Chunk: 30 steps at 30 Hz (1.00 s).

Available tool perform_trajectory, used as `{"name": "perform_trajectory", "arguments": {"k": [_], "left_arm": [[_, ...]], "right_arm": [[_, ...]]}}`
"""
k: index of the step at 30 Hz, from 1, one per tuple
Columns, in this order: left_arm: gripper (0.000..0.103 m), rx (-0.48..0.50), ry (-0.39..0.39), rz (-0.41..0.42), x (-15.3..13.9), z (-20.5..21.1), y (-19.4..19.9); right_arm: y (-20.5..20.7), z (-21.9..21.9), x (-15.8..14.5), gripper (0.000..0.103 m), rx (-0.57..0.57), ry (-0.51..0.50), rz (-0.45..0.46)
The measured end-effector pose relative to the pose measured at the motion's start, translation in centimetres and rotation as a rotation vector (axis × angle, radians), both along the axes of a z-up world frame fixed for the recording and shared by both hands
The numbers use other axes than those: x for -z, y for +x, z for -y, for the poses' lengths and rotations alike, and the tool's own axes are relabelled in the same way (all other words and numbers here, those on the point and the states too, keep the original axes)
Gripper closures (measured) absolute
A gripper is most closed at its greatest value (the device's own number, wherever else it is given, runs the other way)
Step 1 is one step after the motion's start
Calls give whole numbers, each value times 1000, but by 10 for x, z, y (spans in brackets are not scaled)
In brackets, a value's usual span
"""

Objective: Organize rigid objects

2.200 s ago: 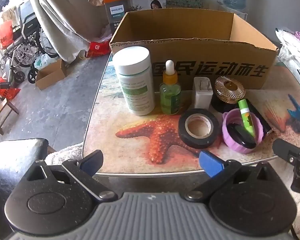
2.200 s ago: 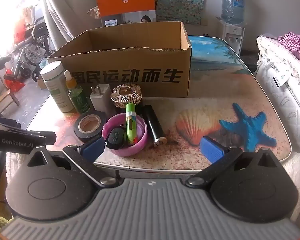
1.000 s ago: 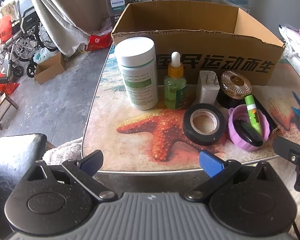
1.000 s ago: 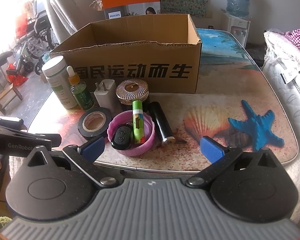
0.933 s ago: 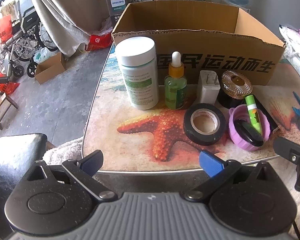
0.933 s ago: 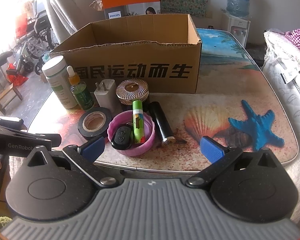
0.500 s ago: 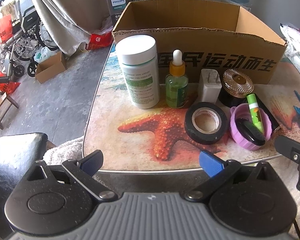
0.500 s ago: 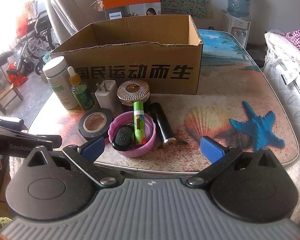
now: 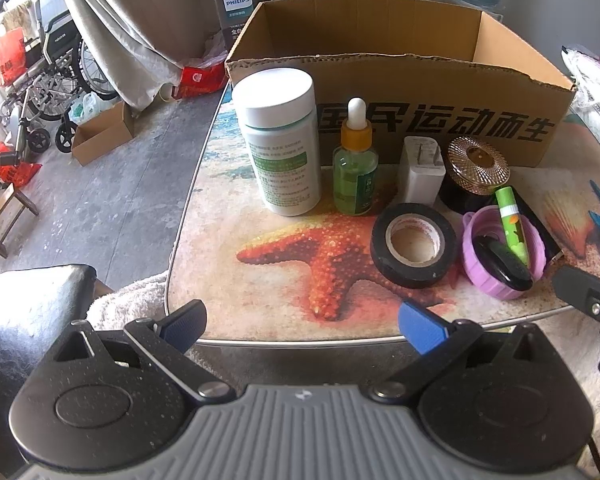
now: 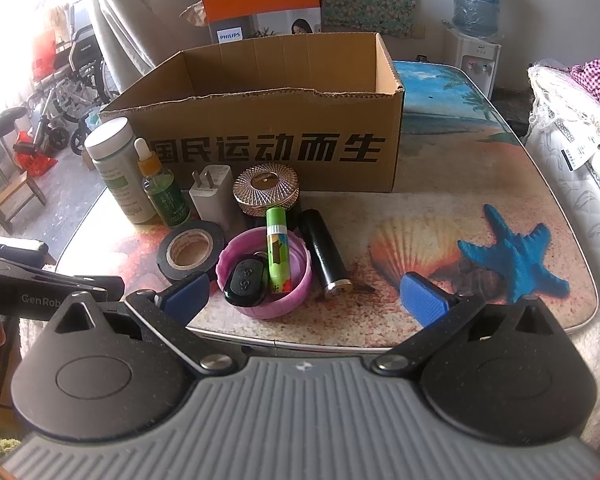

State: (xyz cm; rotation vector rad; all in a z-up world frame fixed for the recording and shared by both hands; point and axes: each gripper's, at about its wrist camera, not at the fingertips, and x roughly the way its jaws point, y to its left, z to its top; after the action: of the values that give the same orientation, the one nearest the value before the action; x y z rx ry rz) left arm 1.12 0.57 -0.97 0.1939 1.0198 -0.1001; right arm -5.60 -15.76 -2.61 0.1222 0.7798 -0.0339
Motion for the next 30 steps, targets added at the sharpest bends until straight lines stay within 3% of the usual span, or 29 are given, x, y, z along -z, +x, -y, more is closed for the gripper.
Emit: {"name": "perform_trajectory", "arguments": {"k": [30], "left_arm": [[0, 4, -8, -7, 3, -2, 1]], "right_arm": [[1, 3, -2, 1, 11, 1, 16]]}}
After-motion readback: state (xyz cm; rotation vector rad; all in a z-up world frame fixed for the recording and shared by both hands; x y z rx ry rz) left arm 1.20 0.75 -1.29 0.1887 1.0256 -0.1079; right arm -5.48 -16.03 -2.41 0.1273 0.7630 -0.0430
